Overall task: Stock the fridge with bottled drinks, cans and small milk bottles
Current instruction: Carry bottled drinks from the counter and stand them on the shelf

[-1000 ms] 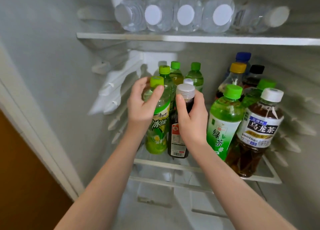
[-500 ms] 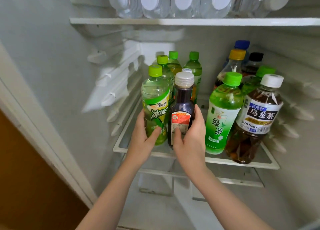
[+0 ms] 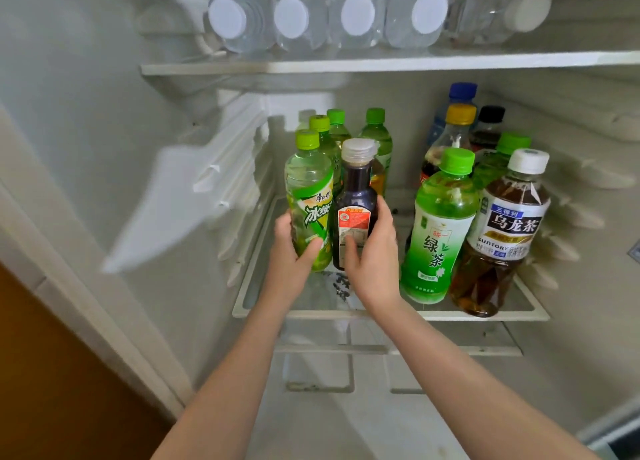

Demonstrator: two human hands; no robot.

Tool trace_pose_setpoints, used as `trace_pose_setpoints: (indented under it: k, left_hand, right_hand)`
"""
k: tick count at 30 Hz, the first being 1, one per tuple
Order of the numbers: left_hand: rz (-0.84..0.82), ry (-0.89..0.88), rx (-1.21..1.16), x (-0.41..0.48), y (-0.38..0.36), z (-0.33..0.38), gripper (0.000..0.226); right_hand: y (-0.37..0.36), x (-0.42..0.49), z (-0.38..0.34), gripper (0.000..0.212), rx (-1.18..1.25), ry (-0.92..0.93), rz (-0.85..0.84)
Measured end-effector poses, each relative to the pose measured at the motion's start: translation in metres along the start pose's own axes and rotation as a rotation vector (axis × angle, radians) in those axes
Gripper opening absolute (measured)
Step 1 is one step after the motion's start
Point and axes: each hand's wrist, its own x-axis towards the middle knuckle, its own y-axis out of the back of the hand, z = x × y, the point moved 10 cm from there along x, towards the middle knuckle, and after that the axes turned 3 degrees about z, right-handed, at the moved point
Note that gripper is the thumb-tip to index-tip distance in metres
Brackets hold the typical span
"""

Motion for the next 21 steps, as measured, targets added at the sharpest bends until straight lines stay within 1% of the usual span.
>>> trace_pose_setpoints:
  k: [5, 9, 12, 13, 15, 18, 21]
  left_hand:
    - [-0.025, 0.042, -0.02, 0.004, 0.001, -0.002, 0.061]
    - [-0.045, 0.006, 0.02, 0.0, 0.005, 0.008, 0.066]
    - [0.083, 0.045, 0.065, -0.019, 0.021, 0.012, 0.072]
    - [0.121, 0.039, 0.044, -0.029, 0.027, 0.017, 0.07]
    - [0.148, -0.005, -0.029, -0.054, 0.033, 0.027, 0.064]
    - [0.089, -0.061, -0.109, -0.101, 0.034, 0.037, 0.056]
    - [-0.024, -0.102, -0.112, -0.152, 0.03, 0.035, 0.049]
  right_hand:
    - [-0.002, 0.001, -0.003, 0.072, 0.067, -0.055, 0.004]
    - [-0.002, -0.003, -0.003, 0.073, 0.064, -0.122, -0.038]
    - [0.001, -0.021, 0.001, 0.072, 0.022, -0.184, -0.079]
    - [0.004, -0.03, -0.001, 0.071, 0.022, -0.185, -0.083]
    - [0.013, -0.05, -0.004, 0.067, 0.08, -0.197, -0.08]
    - [0.035, -0.087, -0.004, 0.057, 0.134, -0.268, -0.053]
    - [0.066, -0.133, -0.006, 0.043, 0.087, -0.222, -0.038]
